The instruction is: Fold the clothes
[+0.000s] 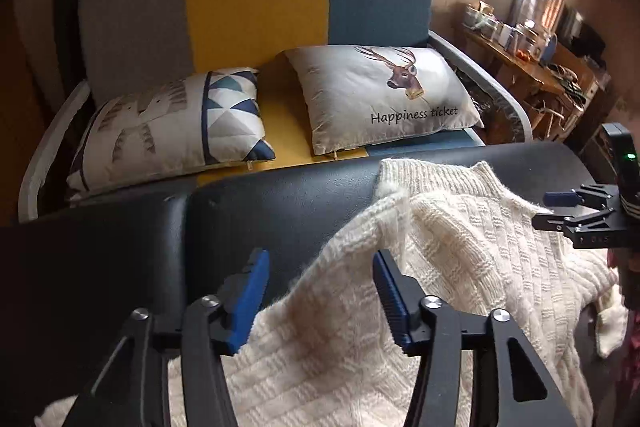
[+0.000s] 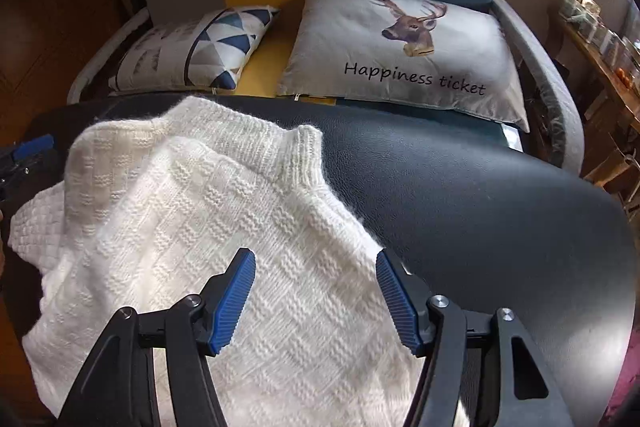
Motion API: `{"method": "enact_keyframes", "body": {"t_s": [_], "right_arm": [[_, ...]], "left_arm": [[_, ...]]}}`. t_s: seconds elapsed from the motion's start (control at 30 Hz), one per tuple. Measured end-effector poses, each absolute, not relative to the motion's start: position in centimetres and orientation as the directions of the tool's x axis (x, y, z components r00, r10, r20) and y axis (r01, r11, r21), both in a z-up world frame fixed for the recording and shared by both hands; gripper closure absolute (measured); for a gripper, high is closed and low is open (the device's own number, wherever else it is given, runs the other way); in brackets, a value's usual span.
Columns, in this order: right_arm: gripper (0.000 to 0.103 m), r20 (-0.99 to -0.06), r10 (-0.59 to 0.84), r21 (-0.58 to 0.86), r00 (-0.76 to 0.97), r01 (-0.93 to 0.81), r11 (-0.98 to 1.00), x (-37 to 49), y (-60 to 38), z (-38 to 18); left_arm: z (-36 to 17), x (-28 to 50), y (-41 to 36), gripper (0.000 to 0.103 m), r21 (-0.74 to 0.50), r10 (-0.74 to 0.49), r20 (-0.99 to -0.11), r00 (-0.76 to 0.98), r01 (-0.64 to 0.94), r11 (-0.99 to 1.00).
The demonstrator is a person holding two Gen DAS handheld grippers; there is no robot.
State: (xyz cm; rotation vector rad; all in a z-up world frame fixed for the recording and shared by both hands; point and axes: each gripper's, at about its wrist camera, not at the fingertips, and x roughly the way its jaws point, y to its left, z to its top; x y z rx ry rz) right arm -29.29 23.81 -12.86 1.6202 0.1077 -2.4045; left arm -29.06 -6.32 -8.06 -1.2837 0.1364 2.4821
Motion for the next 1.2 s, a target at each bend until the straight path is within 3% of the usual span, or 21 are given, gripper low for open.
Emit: {"method": "enact_keyframes", "body": {"t_s": [0.07, 0.17, 0.2, 0.23, 0.27, 0.3, 0.33, 0.37, 0.47, 0.57, 0.83, 0.93, 1.0, 1.1, 1.2], "right_arm": [[0.039, -0.938, -0.135, 0.045, -0.319, 0.275, -0.960, -30.5, 23.6, -14.3], [0.032, -0.948, -0.103, 0.006, -0.301, 0.307, -0.952, -30.9, 23.6, -15.9], [0.032, -0.945, -0.110, 0.010, -0.308, 0.307, -0.952, -30.7, 23.8, -16.0], [0.031, -0.942, -0.116, 0.015, -0.316, 0.306, -0.952, -30.5, 24.1, -16.1], [0.038, -0.939, -0.123, 0.020, -0.322, 0.305, -0.952, -30.2, 24.3, -16.1], [0.046, -0.935, -0.129, 0.024, -0.329, 0.304, -0.952, -29.9, 24.4, -15.9], [0.081, -0.929, -0.134, 0.021, -0.344, 0.313, -0.950, -29.4, 24.2, -15.7], [0.093, -0.927, -0.123, 0.001, -0.355, 0.326, -0.945, -28.9, 23.8, -15.4], [0.094, -0.897, -0.017, -0.164, -0.442, 0.366, -0.916, -27.8, 22.2, -13.6], [0.094, -0.840, 0.074, -0.272, -0.538, 0.299, -0.915, -28.5, 22.7, -12.2], [0.089, -0.857, 0.134, -0.288, -0.498, 0.246, -0.926, -30.8, 23.4, -15.8], [0.081, -0.858, 0.125, -0.274, -0.498, 0.240, -0.931, -30.8, 23.6, -15.4], [0.080, -0.874, 0.085, -0.213, -0.479, 0.219, -0.952, -30.4, 24.1, -14.6], [0.079, -0.823, 0.039, -0.175, -0.566, 0.188, -0.967, -27.8, 23.6, -11.7], [0.074, -0.797, -0.102, -0.038, -0.595, 0.218, -0.975, -23.7, 22.5, -9.4]], "left_arm": [[-8.7, -29.9, -5.1, 0.027, -0.032, 0.250, -0.819, -0.517, -0.393, -0.919], [-10.5, -30.9, -3.7, 0.027, 0.032, 0.208, -0.844, -0.495, -0.433, -0.901], [-11.2, -30.9, -3.7, 0.029, 0.040, 0.197, -0.848, -0.493, -0.429, -0.902], [-11.9, -30.8, -3.7, 0.052, 0.048, 0.185, -0.851, -0.491, -0.425, -0.904], [-12.6, -30.8, -3.7, 0.091, 0.057, 0.174, -0.855, -0.489, -0.422, -0.905], [-13.4, -30.7, -3.9, 0.091, 0.036, 0.175, -0.869, -0.464, -0.412, -0.911], [-13.7, -30.1, -4.2, 0.092, 0.035, 0.176, -0.858, -0.482, -0.398, -0.917], [-13.7, -29.4, -4.5, 0.092, 0.037, 0.185, -0.843, -0.506, -0.396, -0.917], [-12.2, -27.5, -5.5, 0.092, -0.009, 0.240, -0.792, -0.561, -0.382, -0.924], [-11.1, -27.7, -5.7, 0.092, 0.009, 0.222, -0.761, -0.609, -0.352, -0.936], [-14.6, -30.6, -3.9, 0.090, 0.086, 0.131, -0.821, -0.555, -0.348, -0.934], [-14.0, -30.8, -4.9, 0.086, 0.017, 0.169, -0.833, -0.526, -0.330, -0.944], [-13.0, -30.6, -6.8, 0.085, -0.088, 0.230, -0.828, -0.512, -0.287, -0.954], [-11.3, -29.0, -10.7, 0.079, -0.268, 0.335, -0.807, -0.486, -0.203, -0.942], [-10.5, -25.6, -14.5, 0.078, -0.387, 0.407, -0.787, -0.463, -0.143, -0.911]]}}
